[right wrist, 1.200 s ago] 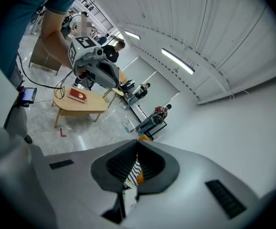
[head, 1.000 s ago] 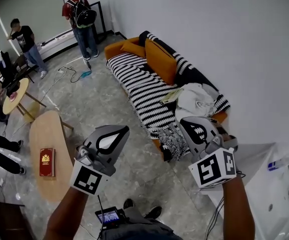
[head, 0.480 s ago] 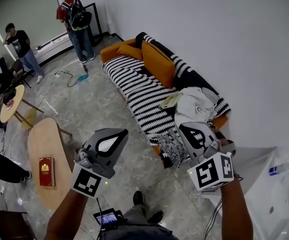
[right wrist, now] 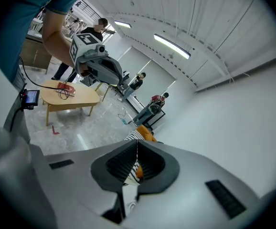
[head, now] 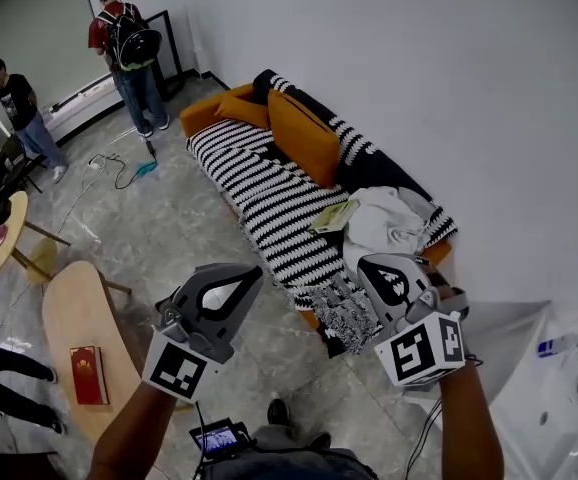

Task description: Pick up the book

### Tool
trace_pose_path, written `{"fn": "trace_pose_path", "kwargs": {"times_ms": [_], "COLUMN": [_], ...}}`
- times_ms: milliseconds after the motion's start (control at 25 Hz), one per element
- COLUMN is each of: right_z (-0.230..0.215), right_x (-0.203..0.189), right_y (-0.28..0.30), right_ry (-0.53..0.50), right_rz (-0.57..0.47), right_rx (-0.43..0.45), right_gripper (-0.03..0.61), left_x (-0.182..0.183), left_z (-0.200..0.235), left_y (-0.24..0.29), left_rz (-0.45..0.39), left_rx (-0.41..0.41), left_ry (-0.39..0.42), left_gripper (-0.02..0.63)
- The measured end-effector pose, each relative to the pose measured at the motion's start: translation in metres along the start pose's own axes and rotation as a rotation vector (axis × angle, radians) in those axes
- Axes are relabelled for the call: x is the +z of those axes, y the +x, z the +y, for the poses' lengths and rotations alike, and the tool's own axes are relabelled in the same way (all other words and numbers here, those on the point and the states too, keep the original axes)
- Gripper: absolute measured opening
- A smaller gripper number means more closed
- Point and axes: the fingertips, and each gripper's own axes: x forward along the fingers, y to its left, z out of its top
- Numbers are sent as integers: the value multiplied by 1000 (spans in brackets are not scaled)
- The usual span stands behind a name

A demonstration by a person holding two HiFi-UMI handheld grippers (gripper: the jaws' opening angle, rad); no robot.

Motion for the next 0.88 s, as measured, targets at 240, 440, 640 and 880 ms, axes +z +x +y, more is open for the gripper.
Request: {"fn": "trace_pose_path", "kwargs": {"times_ms": [240, 440, 640, 880], "right_z": [-13, -34, -55, -74], "right_x": [-5, -19, -49, -80], "right_y": [26, 44, 67, 93], "right_ry": [13, 18, 11, 11], "right_rz": [26, 20, -9, -55], "right_rx": [-6, -5, 14, 67], "right_gripper": [12, 12, 12, 12], "left_x": [-19, -26, -41, -48], "left_z": [18, 24, 32, 43], "left_y": [24, 54, 95, 140], "left_rz": [-11, -9, 27, 56], "left_rx": [-45, -63, -42, 8], "left_ry": [-9, -11, -22, -24], "left_gripper": [5, 5, 4, 4]}}
